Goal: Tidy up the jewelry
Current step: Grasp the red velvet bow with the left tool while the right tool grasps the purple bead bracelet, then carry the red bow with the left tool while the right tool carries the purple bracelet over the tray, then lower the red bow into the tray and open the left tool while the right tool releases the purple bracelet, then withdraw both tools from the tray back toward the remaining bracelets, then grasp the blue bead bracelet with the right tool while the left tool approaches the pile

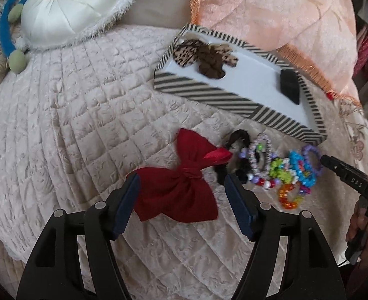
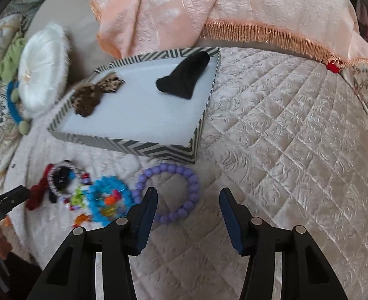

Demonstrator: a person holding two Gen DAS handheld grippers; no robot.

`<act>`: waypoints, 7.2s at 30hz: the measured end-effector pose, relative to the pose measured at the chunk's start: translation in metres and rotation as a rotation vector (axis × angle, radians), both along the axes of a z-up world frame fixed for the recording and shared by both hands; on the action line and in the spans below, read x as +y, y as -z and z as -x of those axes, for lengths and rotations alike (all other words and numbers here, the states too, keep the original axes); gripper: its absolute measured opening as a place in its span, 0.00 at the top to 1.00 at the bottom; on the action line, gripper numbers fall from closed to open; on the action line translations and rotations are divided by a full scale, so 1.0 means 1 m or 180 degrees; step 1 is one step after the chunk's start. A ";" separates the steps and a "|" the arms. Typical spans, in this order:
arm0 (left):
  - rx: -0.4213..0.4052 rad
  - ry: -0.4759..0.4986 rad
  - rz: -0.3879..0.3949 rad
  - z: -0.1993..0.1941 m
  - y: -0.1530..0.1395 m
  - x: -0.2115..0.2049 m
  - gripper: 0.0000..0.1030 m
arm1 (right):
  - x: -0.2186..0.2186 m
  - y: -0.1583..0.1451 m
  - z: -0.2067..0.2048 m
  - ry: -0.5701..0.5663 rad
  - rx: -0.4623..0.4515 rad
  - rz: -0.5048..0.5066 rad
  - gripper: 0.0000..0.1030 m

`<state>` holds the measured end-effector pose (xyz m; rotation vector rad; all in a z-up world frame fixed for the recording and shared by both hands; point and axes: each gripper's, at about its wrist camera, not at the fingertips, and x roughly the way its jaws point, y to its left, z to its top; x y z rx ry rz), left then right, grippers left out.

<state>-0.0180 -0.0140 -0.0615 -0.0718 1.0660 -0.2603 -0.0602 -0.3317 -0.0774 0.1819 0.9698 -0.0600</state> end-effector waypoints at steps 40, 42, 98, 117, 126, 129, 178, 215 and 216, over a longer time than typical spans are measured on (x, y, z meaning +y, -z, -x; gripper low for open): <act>-0.0946 -0.0105 -0.0226 0.019 -0.038 -0.008 0.81 | -0.005 -0.074 0.028 -0.0167 -0.0849 -0.0671 0.92; -0.0931 -0.0116 -0.0222 0.019 -0.037 -0.008 0.81 | -0.003 -0.074 0.026 -0.0190 -0.0850 -0.0673 0.92; -0.0589 -0.0013 -0.0058 -0.103 -0.041 -0.074 0.81 | 0.028 -0.059 -0.069 -0.0602 -0.0656 -0.0840 0.92; -0.0376 -0.0161 -0.0406 -0.143 0.009 -0.082 0.81 | -0.006 -0.015 -0.106 -0.0110 -0.0294 -0.0170 0.92; -0.0379 -0.0149 -0.0485 -0.147 0.015 -0.085 0.73 | -0.006 -0.005 -0.110 -0.0118 -0.0177 -0.0082 0.91; -0.0351 -0.0170 -0.0495 -0.148 0.017 -0.084 0.64 | -0.004 -0.008 -0.108 -0.0159 -0.0221 -0.0064 0.81; -0.0779 0.0072 0.0289 0.015 -0.063 -0.017 0.35 | 0.039 -0.081 0.030 -0.0449 -0.0709 -0.0199 0.52; -0.0164 0.0183 0.0375 -0.013 -0.010 -0.050 0.35 | 0.054 0.014 0.002 -0.0495 0.0163 -0.0035 0.69; -0.0155 0.0186 0.0373 -0.015 -0.008 -0.052 0.35 | 0.056 0.015 0.001 -0.0507 0.0160 0.0008 0.69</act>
